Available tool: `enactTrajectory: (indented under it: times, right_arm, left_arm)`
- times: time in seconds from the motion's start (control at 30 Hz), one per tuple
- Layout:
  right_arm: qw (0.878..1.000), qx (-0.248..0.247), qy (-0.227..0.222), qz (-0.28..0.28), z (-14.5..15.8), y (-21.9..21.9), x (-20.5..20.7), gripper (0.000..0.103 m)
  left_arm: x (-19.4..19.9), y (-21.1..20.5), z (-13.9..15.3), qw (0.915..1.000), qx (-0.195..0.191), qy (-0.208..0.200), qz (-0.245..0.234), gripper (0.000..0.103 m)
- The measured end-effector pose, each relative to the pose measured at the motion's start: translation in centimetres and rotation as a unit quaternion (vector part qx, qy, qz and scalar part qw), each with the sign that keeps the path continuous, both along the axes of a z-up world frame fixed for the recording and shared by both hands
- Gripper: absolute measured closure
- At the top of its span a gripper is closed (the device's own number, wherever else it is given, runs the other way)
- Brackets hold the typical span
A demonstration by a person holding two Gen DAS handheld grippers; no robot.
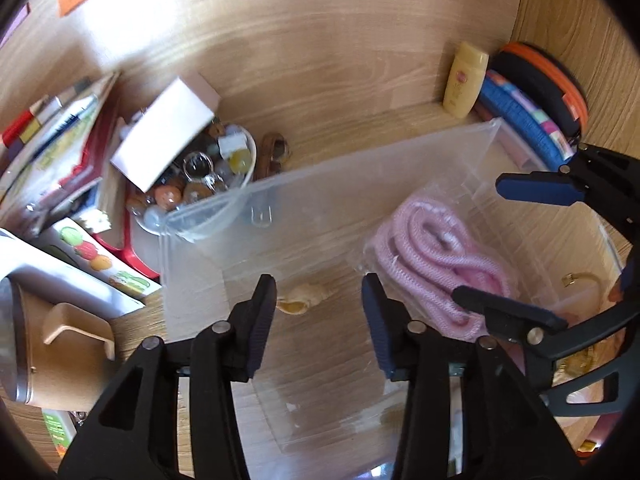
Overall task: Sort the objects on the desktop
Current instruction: 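Lower both held items into the clear box and open both grippers, then withdraw both open grippers up and away from the clear box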
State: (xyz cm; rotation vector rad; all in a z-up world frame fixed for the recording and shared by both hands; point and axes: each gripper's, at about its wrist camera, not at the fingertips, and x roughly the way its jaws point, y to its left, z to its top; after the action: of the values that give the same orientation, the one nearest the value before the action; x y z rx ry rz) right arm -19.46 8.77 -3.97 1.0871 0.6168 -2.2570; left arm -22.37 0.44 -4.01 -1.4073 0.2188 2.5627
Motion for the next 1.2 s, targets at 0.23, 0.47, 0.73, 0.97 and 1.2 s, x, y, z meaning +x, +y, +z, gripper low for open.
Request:
enactTrajectory:
  times: [0.23,0.47,0.73,0.97,1.2]
  right_arm:
    - [0.999,-0.03,0.002,-0.015,1.9,1.0,0.6,0.03]
    - [0.998,-0.024,0.049,-0.04,3.9,1.6,2.6,0.026]
    - [0.995,-0.07,0.052,-0.054,6.2,3.7,4.7,0.024]
    - [0.987,-0.096,0.1,-0.082,8.5,6.6,7.6,0.011]
    - [0.982,-0.106,0.119,-0.1,8.6,8.7,10.3,0.009]
  left_arm:
    - [1.7,-1.2,2.8,0.9989,0.002,0.045,0.014,0.041]
    - [4.3,-2.1,5.3,0.9946,-0.009,0.097,0.036,0.023]
    - [7.6,-3.2,7.9,0.988,-0.007,0.141,0.062,0.01]
    - [10.7,-3.9,9.3,0.9832,-0.008,0.166,0.076,0.008]
    - [13.6,-4.6,8.8,0.9805,-0.011,0.175,0.088,0.008]
